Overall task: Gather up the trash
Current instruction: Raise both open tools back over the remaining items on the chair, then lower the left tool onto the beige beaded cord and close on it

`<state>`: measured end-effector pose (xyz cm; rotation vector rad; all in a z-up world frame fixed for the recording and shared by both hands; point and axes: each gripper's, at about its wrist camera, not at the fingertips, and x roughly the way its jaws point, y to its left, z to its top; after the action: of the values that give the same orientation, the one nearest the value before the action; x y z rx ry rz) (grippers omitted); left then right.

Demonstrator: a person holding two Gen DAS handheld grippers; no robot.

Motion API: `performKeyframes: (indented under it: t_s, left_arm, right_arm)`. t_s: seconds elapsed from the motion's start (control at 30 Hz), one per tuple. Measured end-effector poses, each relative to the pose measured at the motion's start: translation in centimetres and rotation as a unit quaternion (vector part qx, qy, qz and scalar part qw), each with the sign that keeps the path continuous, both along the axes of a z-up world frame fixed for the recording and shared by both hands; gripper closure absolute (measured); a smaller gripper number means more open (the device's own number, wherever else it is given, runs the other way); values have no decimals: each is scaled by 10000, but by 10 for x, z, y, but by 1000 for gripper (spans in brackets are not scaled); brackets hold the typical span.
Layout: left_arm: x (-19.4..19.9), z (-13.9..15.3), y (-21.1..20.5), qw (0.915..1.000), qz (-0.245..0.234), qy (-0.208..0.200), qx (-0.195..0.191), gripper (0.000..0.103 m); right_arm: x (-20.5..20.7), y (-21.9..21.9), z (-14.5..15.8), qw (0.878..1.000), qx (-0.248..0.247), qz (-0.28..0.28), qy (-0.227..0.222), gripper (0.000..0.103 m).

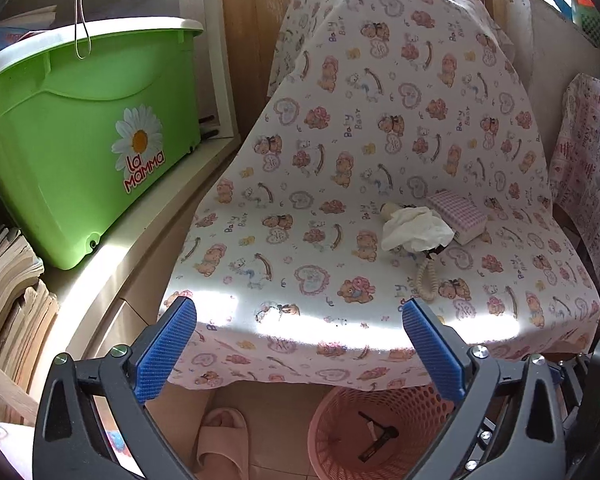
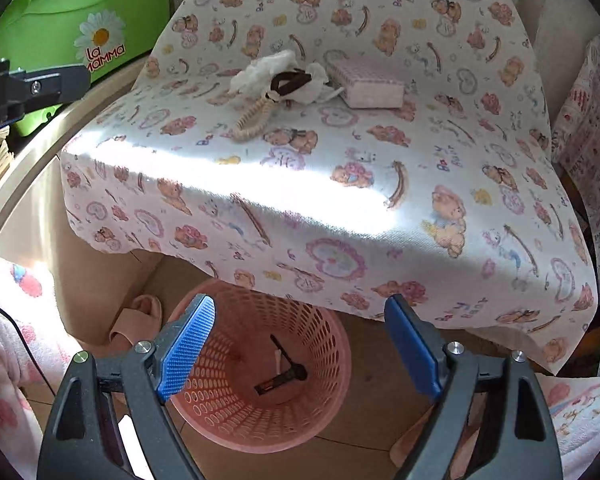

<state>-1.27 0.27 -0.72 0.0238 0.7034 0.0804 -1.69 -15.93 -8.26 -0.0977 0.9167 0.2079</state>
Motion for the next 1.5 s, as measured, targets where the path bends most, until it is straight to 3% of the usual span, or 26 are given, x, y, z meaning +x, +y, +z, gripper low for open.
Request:
performKeyframes:
  t_s: [0.1, 0.27, 0.4, 0.57, 0.7, 0.83, 1.07, 1.23, 1.4, 1.5]
  left_arm:
    - [-2, 2, -3, 9996, -189, -81, -167, 1]
    - [-2, 2, -9, 9999, -100, -101, 12, 1]
    - [3, -2, -7, 9995, -138, -32, -295, 1]
    - [1, -5, -13, 9997, -13, -209, 160, 1]
    - [-3, -6, -18, 9982, 86, -345, 483, 1]
    - [-7, -10, -26, 9979, -6, -339, 555, 1]
    - [7, -12, -29, 9993, -59, -260, 277, 1]
    - [19, -11, -35, 9986, -360, -237, 312, 1]
    - [30, -13, -36, 9976, -678, -57, 105, 1]
    - [40, -13, -38, 9962, -868, 14, -23, 5]
  right_arm:
    - [-1, -8, 11, 9999, 98, 79, 1, 15]
    - [-5, -29, 32, 9992, 209, -35, -337, 15]
    - [-11, -41, 55, 9972, 382, 29, -647, 15]
    - [-13, -39, 79, 9931, 218, 125, -1145, 15]
    - [3, -43, 96, 9924, 263, 346, -1153, 15]
    - [19, -63, 118, 9851, 54, 138, -1715, 14]
    - [55, -82, 118, 9849, 27, 116, -1727, 14]
    - [62, -79, 112, 9879, 232, 245, -1514, 14]
    - [65, -64, 105, 9885, 124, 437, -1439, 14]
    - [74, -61, 97, 9912, 305, 396, -1227, 14]
